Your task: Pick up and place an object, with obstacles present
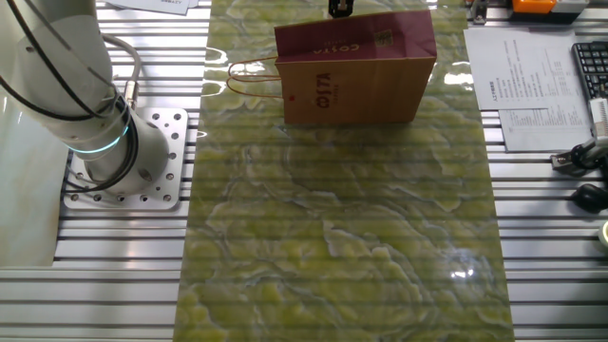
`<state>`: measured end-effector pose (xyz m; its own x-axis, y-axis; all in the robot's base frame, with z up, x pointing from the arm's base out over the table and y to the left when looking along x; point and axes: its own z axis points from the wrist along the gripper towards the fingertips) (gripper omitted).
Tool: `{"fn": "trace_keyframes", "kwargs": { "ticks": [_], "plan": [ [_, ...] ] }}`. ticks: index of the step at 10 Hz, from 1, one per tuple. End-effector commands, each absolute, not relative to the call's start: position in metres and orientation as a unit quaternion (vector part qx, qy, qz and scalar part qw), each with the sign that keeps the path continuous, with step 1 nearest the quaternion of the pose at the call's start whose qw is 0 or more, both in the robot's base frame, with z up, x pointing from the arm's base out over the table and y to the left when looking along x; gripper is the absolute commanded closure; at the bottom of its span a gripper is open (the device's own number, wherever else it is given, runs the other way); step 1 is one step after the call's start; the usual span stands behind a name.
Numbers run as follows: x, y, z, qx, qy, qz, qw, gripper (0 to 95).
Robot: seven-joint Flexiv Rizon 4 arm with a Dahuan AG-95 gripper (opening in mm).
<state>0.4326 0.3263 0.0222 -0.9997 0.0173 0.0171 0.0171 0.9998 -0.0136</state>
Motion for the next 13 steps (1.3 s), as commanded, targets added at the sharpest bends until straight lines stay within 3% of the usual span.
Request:
{"fn": "trace_keyframes", "kwargs": {
  "ticks": [1,2,4,10,13],
  "plan": [
    [0.433,0.326,0.024,-0.009,-1.000,0.005,0.010,57.0],
    [0.433,0.326,0.025,-0.009,-1.000,0.004,0.010,57.0],
    [0.434,0.325,0.035,-0.011,-1.000,0.000,0.013,95.0],
    [0.436,0.325,0.074,0.004,-1.000,-0.009,0.019,95.0],
    [0.436,0.326,0.078,0.005,-1.000,-0.011,0.022,95.0]
  ]
}}
